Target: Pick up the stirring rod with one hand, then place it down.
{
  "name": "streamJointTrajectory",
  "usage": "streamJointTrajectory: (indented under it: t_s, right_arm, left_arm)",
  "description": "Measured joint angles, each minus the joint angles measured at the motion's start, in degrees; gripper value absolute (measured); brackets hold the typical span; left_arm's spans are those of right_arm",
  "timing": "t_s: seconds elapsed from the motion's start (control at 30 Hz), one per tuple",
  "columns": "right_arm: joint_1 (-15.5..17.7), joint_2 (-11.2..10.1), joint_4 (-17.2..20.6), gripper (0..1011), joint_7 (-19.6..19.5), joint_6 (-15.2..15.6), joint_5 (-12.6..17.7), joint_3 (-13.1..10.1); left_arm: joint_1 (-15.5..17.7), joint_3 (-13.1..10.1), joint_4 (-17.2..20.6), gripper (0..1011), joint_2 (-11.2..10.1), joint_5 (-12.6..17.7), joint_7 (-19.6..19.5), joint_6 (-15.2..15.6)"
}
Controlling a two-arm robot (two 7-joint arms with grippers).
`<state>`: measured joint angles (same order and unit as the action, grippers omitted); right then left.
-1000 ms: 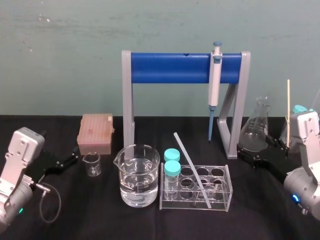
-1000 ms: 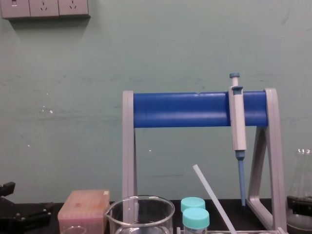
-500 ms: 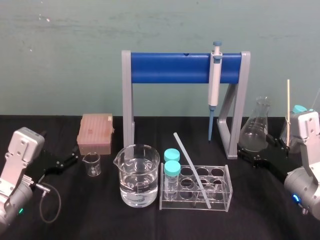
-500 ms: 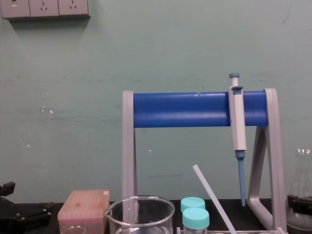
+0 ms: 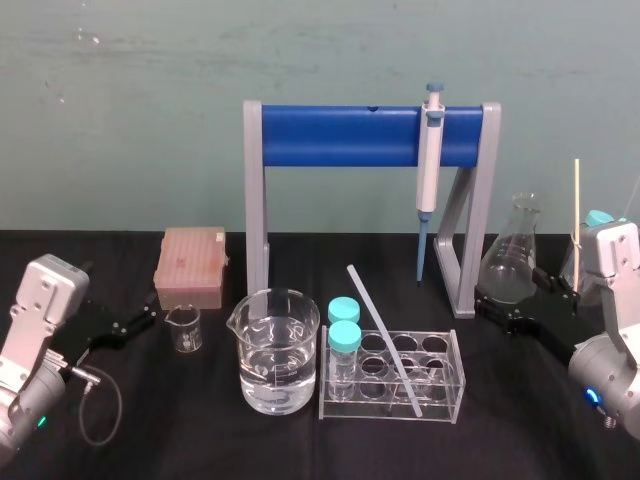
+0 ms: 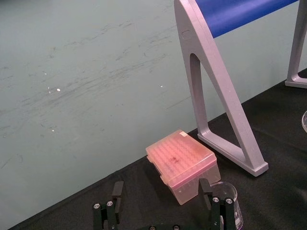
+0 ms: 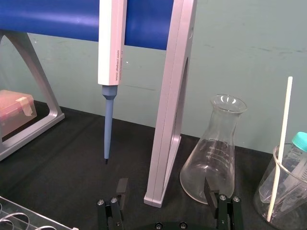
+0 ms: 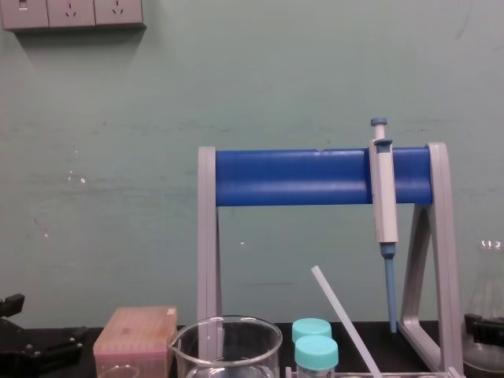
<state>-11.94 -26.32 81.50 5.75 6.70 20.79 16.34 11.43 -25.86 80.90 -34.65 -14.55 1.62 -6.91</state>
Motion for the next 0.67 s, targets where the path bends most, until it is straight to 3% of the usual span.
streamJointTrajectory:
  t_s: [0.67]
  right_arm:
    - [0.0,0.0,0.0,1004,0.01,-0.03,0.0,0.0]
  left_arm:
    - [0.0,0.0,0.0,1000,0.0,0.0,0.0,0.0]
